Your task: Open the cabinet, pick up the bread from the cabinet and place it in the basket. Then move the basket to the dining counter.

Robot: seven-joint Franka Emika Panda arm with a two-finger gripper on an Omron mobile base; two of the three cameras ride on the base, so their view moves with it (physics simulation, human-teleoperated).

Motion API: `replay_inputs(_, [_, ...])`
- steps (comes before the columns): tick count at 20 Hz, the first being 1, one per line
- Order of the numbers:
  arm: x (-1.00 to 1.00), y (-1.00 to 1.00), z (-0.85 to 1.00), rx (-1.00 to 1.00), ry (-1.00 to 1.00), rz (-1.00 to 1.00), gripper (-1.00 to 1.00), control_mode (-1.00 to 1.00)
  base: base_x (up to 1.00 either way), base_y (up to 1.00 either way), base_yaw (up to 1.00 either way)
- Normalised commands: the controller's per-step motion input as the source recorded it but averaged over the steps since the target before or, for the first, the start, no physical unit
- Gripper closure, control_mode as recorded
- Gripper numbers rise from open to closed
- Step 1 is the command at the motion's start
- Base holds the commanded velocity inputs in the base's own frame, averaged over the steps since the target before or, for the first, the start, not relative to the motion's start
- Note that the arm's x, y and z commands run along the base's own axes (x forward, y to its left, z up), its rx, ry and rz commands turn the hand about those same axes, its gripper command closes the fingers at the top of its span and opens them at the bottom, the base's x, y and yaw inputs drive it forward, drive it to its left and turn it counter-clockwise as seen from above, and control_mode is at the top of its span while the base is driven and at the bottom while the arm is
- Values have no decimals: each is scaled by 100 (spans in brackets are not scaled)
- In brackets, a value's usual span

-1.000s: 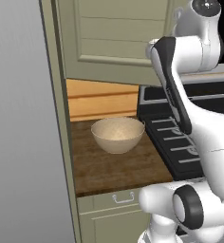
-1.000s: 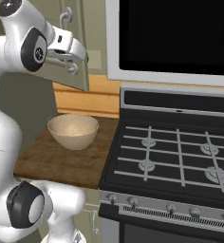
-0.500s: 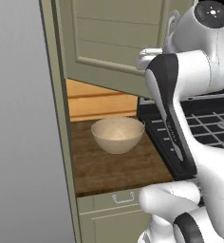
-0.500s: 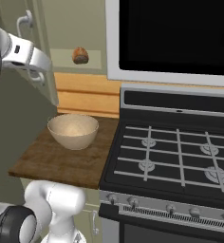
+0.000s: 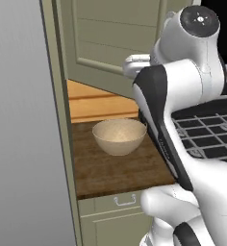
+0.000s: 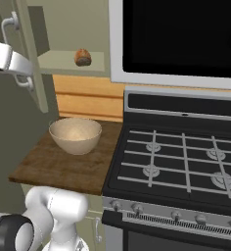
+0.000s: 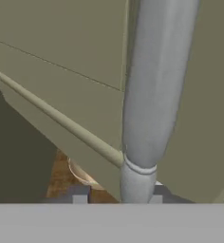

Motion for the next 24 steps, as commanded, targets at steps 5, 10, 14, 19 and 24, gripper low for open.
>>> replay_inputs(5, [-61, -17, 0, 7, -5, -2, -100, -100, 0, 0, 0])
replay_inputs(10, [-96, -75, 5, 35, -18, 15, -100, -100, 0, 0, 0])
replay_inputs(14, [-30, -89, 2, 47, -11, 30, -100, -100, 0, 0, 0])
replay_inputs(19, [29, -62, 0, 61, 0, 35, -100, -100, 0, 0, 0])
replay_inputs(24, [74, -29, 0, 41, 8, 22, -100, -100, 0, 0, 0])
